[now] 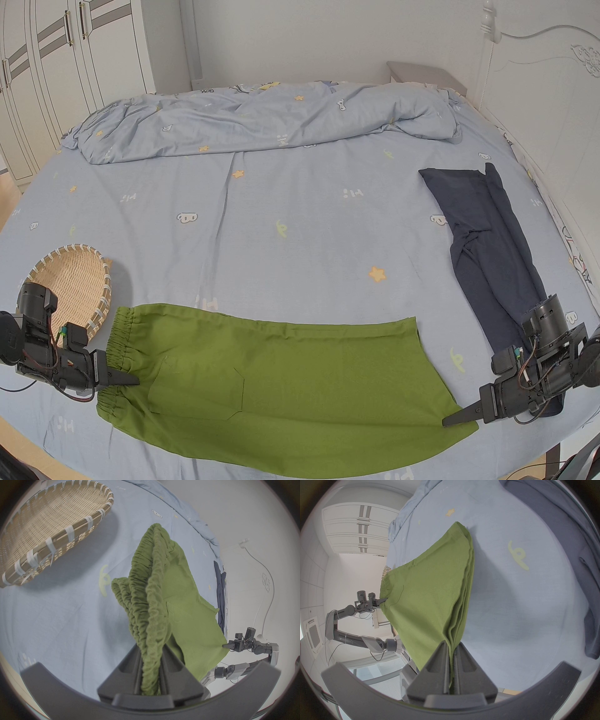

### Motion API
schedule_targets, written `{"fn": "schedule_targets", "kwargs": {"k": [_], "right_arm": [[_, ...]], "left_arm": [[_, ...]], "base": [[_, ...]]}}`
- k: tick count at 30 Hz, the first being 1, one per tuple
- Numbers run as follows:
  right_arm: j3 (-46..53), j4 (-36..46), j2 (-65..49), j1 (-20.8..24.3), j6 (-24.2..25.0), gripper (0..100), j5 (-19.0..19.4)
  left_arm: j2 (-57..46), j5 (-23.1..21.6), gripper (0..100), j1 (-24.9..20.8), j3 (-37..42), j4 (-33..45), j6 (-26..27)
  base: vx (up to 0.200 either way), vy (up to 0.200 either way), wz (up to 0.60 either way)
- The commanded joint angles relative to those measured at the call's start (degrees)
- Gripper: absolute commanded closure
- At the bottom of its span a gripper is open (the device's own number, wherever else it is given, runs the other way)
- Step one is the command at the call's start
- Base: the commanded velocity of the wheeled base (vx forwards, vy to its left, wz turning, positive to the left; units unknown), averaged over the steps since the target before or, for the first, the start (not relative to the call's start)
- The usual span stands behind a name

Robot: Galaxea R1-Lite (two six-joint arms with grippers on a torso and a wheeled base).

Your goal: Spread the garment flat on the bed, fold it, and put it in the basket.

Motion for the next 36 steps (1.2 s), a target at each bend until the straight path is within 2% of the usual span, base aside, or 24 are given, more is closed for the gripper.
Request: {"fn": "schedule_targets", "kwargs": {"k": [1,4,5,9,13,14,18,23,27,32,33,36], "right_arm": [[3.1,-2.1,1.2,0.6,-0.1,100,0.0],[3.4,-2.4,1.5,0.6,-0.1,100,0.0],[3.4,-2.5,1.7,0.6,0.0,0,0.0],[3.5,-2.5,1.5,0.3,0.0,0,0.0],[2.6,-2.9,1.1,-2.0,-0.1,0,-0.1],[1.1,-3.9,1.0,-4.0,-0.5,0,-0.3],[-6.3,-2.6,-1.9,-7.0,0.3,0,-0.2],[-14.8,4.6,-3.4,-7.2,1.3,0,-0.2],[-14.6,4.5,-3.3,-6.8,1.1,0,-0.2],[-14.2,4.5,-3.1,-6.5,0.8,0,-0.3],[-14.3,4.6,-3.2,-6.6,0.9,0,-0.3],[-14.2,4.6,-3.3,-6.6,1.0,0,-0.4]], "left_arm": [[-0.7,0.1,100,0.7,0.8,-0.1,0.3],[-0.7,0.1,100,0.7,0.8,-0.1,0.4],[-0.7,0.1,100,0.7,0.8,-0.1,0.4],[-0.8,0.1,100,0.8,0.6,0.1,0.6],[-2.4,0.2,100,2.2,0.3,0.9,2.8],[-3.4,0.2,100,2.6,-0.2,1.8,3.3],[-6.1,1.0,100,4.3,-3.2,6.6,4.3],[-6.3,2.0,100,10.9,-7.5,12.2,10.0],[-6.5,2.0,100,11.4,-9.2,14.4,10.2],[-10.2,6.3,100,7.2,-15.6,24.6,9.1],[-12.0,8.0,100,5.1,-18.0,27.4,7.6],[-14.5,9.4,100,0.0,-21.4,30.2,2.1]], "base": [[0.0,0.0,0.0],[0.0,0.0,0.0],[0.0,0.0,0.0],[0.0,0.0,0.0],[0.0,0.0,0.0],[0.0,0.0,0.0],[0.0,0.0,0.0],[0.0,0.0,0.0],[0.0,0.0,0.0],[0.0,0.0,0.0],[0.0,0.0,0.0],[0.0,0.0,0.0]]}}
